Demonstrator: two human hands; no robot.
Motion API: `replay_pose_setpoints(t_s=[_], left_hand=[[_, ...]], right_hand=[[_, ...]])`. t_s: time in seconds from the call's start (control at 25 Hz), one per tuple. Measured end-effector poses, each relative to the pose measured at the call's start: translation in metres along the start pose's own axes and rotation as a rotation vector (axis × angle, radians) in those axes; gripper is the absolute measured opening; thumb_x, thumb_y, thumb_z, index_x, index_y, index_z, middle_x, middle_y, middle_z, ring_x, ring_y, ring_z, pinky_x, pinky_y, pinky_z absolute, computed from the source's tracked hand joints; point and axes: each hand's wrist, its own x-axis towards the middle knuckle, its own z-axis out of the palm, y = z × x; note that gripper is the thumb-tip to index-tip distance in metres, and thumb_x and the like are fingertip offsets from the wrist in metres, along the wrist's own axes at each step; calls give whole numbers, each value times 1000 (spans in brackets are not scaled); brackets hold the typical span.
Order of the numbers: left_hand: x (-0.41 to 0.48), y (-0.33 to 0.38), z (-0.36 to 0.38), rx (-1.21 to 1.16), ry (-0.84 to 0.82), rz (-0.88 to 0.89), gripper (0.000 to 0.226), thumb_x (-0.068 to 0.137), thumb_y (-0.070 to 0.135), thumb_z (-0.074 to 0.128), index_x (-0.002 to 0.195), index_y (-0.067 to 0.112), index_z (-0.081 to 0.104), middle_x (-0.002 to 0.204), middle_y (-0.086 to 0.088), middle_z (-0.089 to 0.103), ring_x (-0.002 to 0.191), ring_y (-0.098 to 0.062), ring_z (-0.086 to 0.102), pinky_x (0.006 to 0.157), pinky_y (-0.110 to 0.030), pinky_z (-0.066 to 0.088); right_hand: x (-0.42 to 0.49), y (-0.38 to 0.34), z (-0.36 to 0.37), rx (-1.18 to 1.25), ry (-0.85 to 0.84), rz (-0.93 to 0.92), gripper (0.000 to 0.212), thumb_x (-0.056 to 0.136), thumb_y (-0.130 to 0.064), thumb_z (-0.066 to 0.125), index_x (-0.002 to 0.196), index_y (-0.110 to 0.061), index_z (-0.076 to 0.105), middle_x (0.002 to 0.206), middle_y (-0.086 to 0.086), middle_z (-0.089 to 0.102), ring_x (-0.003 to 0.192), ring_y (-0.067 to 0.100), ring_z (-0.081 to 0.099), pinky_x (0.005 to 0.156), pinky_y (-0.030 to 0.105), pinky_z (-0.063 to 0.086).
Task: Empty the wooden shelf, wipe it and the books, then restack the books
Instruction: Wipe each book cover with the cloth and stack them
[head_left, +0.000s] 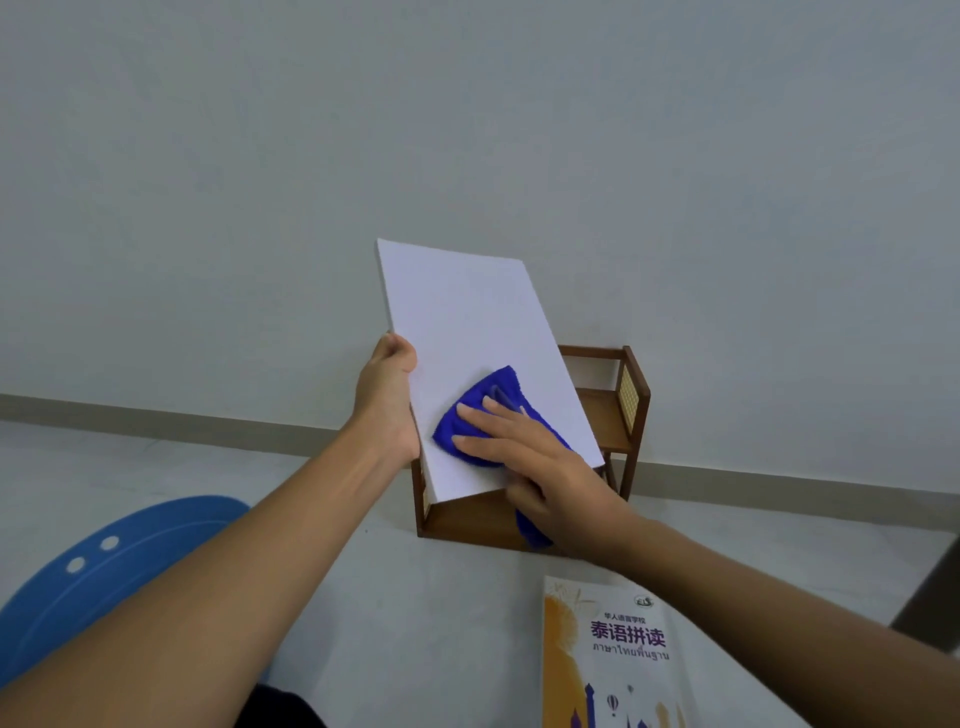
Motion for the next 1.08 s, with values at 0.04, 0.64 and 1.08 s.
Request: replay_pose_setpoints(t_s=[0.04,0.64,1.08], left_hand=[[1,-1,0,2,-4,7,17,99,32,45,90,22,55,100,-8,65,90,-27,62,83,-44,51],[3,0,-3,-10,-67,23,17,100,26,45,87,22,54,92,-1,65,86,-26,62,83,-46,50],[-4,-1,-2,57,-191,-5,19,100,31,44,94,22,60,93,-1,70,84,-25,67,70,-41,55]], right_hand=[[-1,-1,0,-10,-13,-42,51,92,-4,43,141,-17,45,154,-4,32,147,14,16,117,48,23],[-19,21,-14,17,-5,85,57,90,-3,43,141,-29,40,153,-15,30,146,6,17,120,34,17],[-21,47,-36,99,54,400,60,95,2,44,129,-47,40,140,-40,24,132,-23,12,113,16,18]])
